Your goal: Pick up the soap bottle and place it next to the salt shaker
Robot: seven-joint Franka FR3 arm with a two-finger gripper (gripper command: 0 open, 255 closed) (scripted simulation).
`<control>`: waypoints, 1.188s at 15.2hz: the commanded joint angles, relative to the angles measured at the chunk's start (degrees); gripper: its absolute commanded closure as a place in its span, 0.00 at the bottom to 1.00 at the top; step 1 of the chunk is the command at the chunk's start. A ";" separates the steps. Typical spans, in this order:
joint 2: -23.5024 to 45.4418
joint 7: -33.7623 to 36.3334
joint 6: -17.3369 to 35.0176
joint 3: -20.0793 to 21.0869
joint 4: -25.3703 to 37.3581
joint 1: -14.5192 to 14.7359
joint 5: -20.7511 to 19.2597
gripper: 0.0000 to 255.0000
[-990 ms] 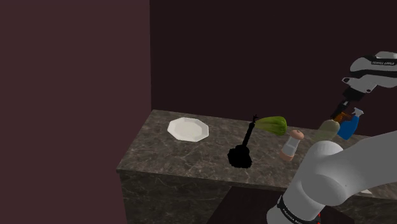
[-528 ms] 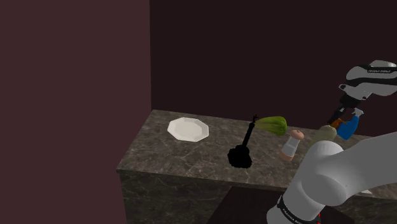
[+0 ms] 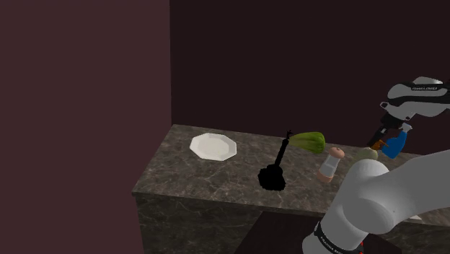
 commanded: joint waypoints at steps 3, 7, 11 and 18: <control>-0.03 -0.01 0.14 -0.05 -0.12 -0.04 -0.07 1.00; -0.03 -0.01 0.13 -0.04 -0.13 -0.05 -0.07 0.00; -0.03 -0.01 0.13 -0.04 -0.12 -0.05 -0.07 0.00; 0.62 -1.33 -6.26 4.31 4.88 -2.02 2.29 0.00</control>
